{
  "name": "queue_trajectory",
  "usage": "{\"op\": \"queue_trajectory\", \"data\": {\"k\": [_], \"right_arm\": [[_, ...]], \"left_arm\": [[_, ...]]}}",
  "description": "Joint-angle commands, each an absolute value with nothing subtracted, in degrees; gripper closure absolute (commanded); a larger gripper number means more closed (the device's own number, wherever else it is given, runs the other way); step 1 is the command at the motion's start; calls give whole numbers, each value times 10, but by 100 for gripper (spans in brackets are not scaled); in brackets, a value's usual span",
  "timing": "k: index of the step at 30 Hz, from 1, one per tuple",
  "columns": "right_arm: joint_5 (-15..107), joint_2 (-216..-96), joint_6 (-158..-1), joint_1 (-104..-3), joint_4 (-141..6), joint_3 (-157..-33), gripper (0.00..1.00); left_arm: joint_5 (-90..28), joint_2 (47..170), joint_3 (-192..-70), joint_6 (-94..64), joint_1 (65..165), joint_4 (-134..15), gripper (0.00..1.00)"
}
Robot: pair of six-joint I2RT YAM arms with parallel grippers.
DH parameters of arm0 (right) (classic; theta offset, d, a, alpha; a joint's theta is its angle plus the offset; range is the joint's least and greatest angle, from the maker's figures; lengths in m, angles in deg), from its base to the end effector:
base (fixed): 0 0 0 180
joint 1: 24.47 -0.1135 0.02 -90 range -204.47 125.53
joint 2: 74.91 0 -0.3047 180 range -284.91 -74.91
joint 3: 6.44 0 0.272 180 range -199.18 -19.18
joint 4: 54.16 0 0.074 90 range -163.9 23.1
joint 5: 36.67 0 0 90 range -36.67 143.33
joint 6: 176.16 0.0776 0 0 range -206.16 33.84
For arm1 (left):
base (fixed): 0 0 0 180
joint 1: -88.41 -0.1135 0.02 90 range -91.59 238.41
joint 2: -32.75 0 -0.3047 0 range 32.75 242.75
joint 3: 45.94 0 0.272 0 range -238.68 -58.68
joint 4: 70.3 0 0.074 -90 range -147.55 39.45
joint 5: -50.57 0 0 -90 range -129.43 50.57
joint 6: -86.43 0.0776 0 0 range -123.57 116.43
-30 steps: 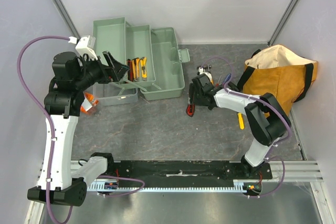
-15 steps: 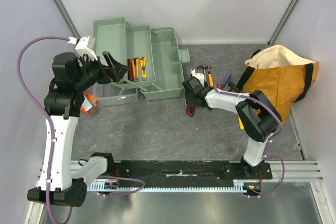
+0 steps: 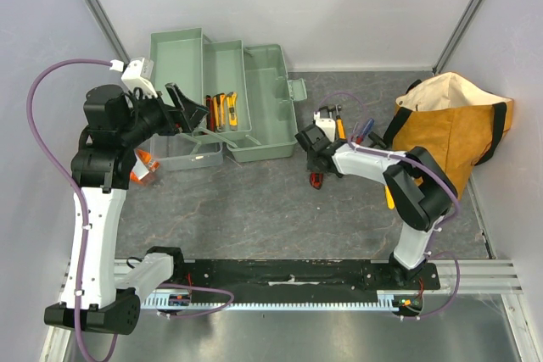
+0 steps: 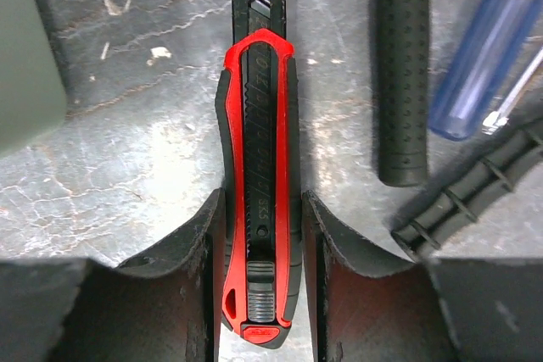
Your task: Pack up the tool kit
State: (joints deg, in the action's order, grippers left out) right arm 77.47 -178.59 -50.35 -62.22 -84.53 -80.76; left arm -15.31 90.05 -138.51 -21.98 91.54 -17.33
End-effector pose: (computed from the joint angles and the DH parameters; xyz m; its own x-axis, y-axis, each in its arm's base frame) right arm 0.3374 0.2211 0.1511 -0.7853 0.0672 -0.6154 0.0787 0.9969 0.0085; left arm 0.2134 -0.0434 0.4829 -0.4265 -0.2653 -0.8647 0.3202 0.8498 -0.4187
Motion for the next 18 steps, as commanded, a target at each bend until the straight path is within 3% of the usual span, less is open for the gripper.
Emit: {"op": "queue_trajectory", "data": {"k": [1,10,18], "right_arm": [[833,-1722,-512,-616,-894,-861,81],[793,-1673,-565,-615,-919,-1052,79],[687,-1812,-612,-649,-891,-1301,79]], "left_arm": [[-150,888,-1387,-221,917,-185,11],[-172,844,-1369,-216,924,-180,11],[-205,819,-1385,-211,927,-162,11]]}}
